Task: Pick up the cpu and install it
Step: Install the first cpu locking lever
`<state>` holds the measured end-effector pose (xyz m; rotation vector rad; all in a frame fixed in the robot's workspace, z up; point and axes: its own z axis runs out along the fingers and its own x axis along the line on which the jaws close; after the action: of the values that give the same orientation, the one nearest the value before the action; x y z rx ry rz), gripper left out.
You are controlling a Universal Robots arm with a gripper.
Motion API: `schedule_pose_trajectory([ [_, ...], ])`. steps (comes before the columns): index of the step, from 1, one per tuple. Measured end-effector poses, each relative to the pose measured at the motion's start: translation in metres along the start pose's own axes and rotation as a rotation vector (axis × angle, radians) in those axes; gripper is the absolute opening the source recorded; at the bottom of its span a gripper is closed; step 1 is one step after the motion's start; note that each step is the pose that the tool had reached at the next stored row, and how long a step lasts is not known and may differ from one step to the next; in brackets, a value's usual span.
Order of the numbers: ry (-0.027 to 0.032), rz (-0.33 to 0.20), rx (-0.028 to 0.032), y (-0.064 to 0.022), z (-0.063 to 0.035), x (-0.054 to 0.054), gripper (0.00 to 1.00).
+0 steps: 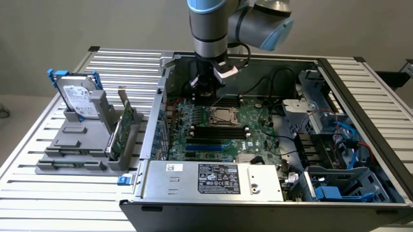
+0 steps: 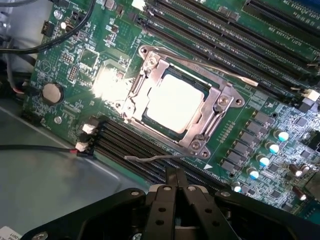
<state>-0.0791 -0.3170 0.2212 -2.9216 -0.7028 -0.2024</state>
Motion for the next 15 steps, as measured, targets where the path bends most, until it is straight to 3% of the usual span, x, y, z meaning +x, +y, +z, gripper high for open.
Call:
schedule_pose_trajectory([
  [1,-0.0032,-0.001,-0.0061,-0.0001,0.0,-0.0001,0.11],
  [3,-0.0064,-0.002,-0.0125,-0.0002,0.0,-0.0004,0.11],
  [6,-0.0095,-0.004,-0.0174,-0.0002,-0.0001,-0.0005,0.11],
  [15,-0.0124,-0.031,-0.0145,0.0003,0.0011,0.0002,0.11],
])
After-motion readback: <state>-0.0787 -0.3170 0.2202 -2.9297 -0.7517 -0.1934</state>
